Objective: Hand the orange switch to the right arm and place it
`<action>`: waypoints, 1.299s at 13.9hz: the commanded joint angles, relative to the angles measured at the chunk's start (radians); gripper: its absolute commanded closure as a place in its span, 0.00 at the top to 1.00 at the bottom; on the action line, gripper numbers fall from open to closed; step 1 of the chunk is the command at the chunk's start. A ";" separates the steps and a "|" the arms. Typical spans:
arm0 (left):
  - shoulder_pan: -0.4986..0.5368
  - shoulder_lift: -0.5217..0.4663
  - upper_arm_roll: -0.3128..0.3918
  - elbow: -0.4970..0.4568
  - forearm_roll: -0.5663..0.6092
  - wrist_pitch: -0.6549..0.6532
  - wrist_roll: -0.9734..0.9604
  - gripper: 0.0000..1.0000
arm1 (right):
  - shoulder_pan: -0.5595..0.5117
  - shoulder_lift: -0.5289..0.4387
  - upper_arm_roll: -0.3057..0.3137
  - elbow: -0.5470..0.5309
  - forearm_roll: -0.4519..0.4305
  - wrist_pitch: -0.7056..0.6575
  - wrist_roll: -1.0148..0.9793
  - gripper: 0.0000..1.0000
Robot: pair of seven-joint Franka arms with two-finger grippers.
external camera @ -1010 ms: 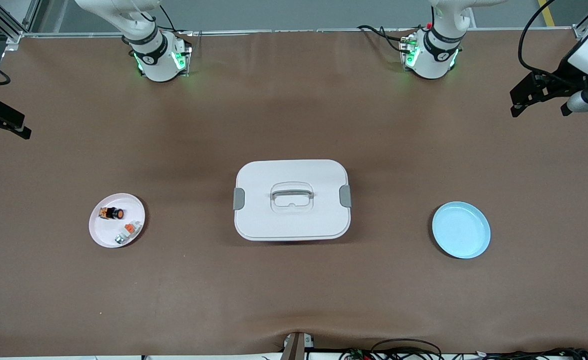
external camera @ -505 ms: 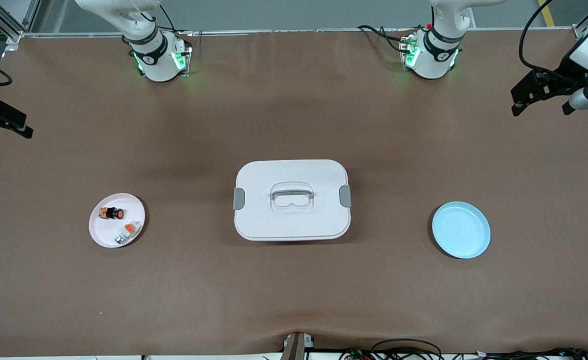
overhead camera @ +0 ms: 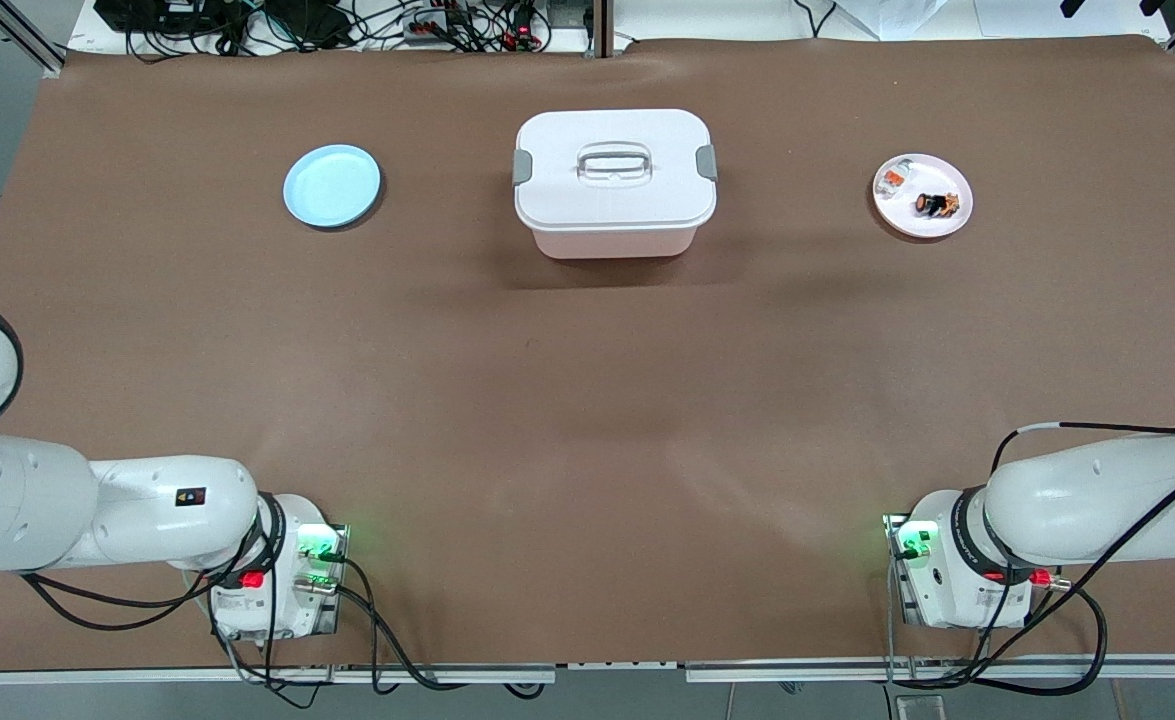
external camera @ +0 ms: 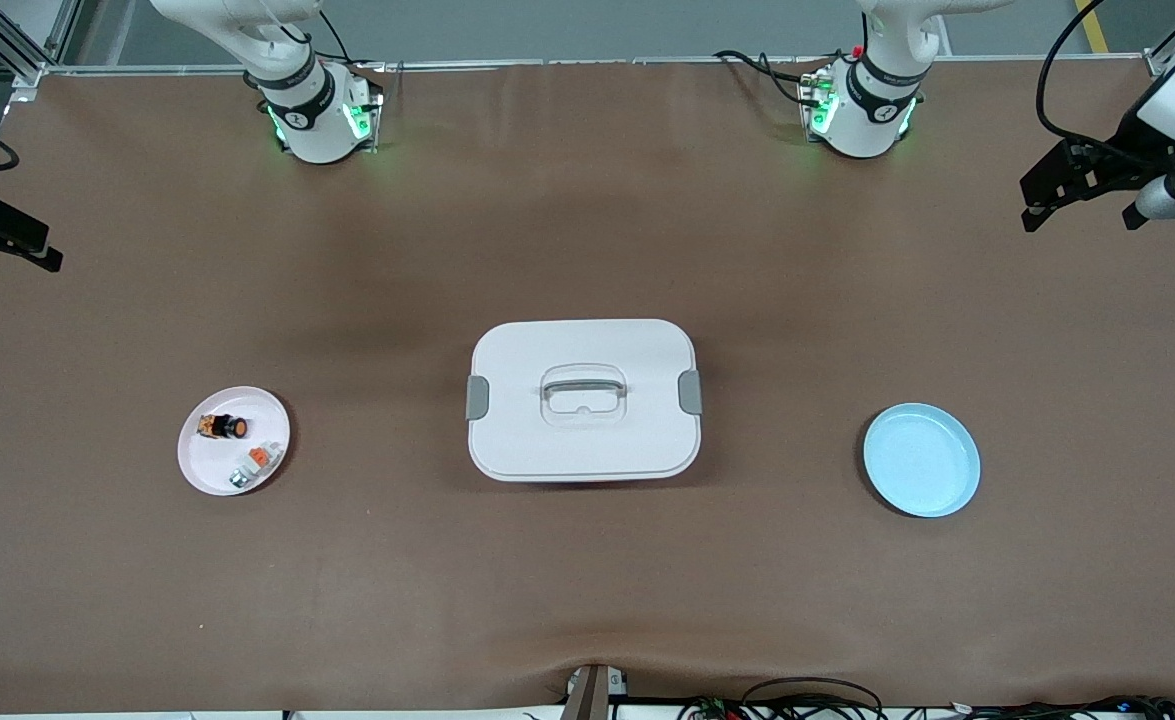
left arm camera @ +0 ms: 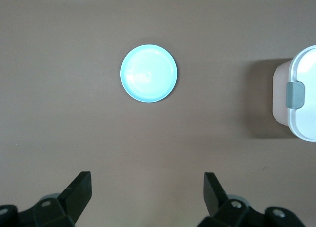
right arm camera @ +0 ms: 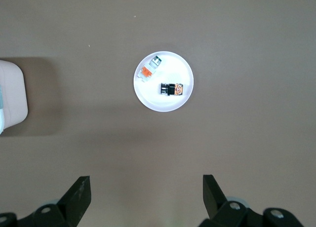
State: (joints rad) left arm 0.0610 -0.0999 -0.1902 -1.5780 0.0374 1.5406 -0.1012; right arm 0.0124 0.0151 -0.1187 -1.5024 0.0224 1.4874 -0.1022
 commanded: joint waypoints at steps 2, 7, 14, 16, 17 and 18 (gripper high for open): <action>0.005 -0.011 -0.003 0.003 -0.014 -0.008 0.014 1.00 | -0.006 -0.032 0.007 -0.024 -0.012 -0.010 0.006 1.00; 0.007 -0.007 -0.002 0.015 -0.016 -0.008 0.015 1.00 | -0.008 -0.040 0.007 -0.019 -0.012 -0.026 0.007 1.00; 0.005 0.003 -0.002 0.018 -0.014 -0.008 0.012 1.00 | -0.008 -0.046 0.008 -0.010 -0.012 -0.055 0.006 1.00; 0.005 0.005 -0.002 0.019 -0.011 -0.008 0.012 1.00 | -0.008 -0.046 0.007 -0.010 -0.012 -0.056 0.006 1.00; 0.003 0.006 -0.002 0.023 -0.011 -0.008 0.012 1.00 | -0.008 -0.046 0.007 -0.010 -0.012 -0.056 0.006 1.00; 0.002 0.006 -0.002 0.024 -0.013 -0.008 0.012 1.00 | -0.008 -0.047 0.007 -0.010 -0.012 -0.056 0.006 1.00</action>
State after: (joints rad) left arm 0.0613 -0.0976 -0.1901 -1.5705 0.0374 1.5407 -0.1012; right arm 0.0123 -0.0134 -0.1187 -1.5029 0.0224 1.4382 -0.1020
